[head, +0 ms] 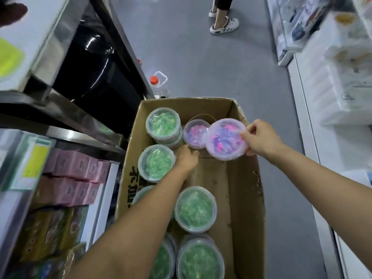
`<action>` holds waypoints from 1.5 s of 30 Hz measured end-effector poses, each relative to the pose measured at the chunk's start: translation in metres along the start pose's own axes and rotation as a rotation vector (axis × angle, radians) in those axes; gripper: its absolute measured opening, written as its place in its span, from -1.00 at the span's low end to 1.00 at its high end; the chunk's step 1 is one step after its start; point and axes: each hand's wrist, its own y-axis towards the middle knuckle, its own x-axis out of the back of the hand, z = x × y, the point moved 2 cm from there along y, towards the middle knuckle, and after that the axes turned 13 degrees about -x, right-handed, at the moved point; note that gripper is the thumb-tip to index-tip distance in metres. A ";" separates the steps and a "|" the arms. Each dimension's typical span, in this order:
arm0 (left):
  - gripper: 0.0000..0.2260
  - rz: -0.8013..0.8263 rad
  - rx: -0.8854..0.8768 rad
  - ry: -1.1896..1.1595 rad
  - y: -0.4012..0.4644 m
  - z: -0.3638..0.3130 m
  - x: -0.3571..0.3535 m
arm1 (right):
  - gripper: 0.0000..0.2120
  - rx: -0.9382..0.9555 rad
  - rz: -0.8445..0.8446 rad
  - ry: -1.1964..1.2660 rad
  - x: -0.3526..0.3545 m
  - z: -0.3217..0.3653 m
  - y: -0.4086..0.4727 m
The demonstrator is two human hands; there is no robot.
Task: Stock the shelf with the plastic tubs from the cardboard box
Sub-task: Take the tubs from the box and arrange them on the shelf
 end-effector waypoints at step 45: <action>-0.88 -0.791 0.056 -1.028 -0.572 -0.052 0.080 | -0.90 0.289 0.683 0.339 0.101 0.008 -0.398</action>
